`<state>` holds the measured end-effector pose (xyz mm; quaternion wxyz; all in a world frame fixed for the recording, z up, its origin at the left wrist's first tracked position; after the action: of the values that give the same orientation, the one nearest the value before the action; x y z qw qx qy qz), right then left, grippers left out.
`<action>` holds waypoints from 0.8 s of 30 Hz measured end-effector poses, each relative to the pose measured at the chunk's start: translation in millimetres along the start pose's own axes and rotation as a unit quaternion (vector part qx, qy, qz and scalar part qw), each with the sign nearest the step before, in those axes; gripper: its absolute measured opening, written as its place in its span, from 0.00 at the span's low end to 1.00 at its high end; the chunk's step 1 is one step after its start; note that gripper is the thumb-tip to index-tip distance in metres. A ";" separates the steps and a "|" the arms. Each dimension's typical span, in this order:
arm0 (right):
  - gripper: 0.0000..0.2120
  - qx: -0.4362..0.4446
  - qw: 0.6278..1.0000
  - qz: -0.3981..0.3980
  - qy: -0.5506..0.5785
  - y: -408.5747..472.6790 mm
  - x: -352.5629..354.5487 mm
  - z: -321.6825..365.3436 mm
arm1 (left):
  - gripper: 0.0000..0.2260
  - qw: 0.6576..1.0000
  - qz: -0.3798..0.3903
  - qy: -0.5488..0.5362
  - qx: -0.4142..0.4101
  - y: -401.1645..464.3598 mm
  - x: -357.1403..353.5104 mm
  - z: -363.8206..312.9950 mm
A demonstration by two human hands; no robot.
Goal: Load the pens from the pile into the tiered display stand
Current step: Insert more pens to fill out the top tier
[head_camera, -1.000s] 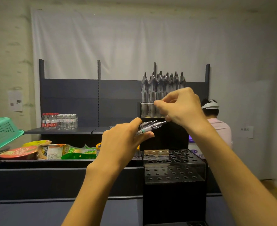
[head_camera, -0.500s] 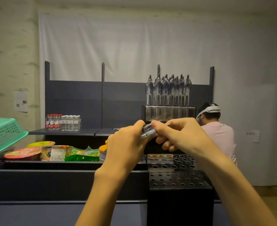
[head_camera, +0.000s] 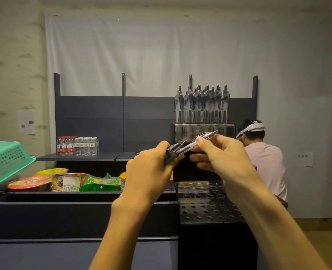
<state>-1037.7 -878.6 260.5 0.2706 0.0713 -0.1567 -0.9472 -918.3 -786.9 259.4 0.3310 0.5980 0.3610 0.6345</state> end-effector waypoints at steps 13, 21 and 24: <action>0.02 0.028 0.999 0.022 -0.025 -7.3 -10.5 -5.3 | 0.09 1.000 0.011 0.005 0.010 -0.1 -2.2 -6.1; 0.03 0.026 0.998 -0.042 0.044 0.5 7.9 11.4 | 0.13 1.000 -0.003 -0.020 0.023 -0.6 1.0 2.3; 0.03 0.077 0.993 -0.084 0.035 3.4 16.2 29.9 | 0.13 0.999 0.000 -0.027 0.024 -1.4 -0.7 3.0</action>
<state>-1056.3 -882.3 288.9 0.1891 0.1384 -0.2132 -0.9485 -915.2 -786.6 257.9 0.3265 0.6228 0.3673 0.6088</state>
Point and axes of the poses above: each hand's wrist, its own y-axis towards the middle knuckle, its own x-axis out of the back of the hand, z = x × y, the point moved 8 cm from there along y, towards the middle knuckle, and after that the axes turned 13 degrees about -x, right-handed, at the moved point
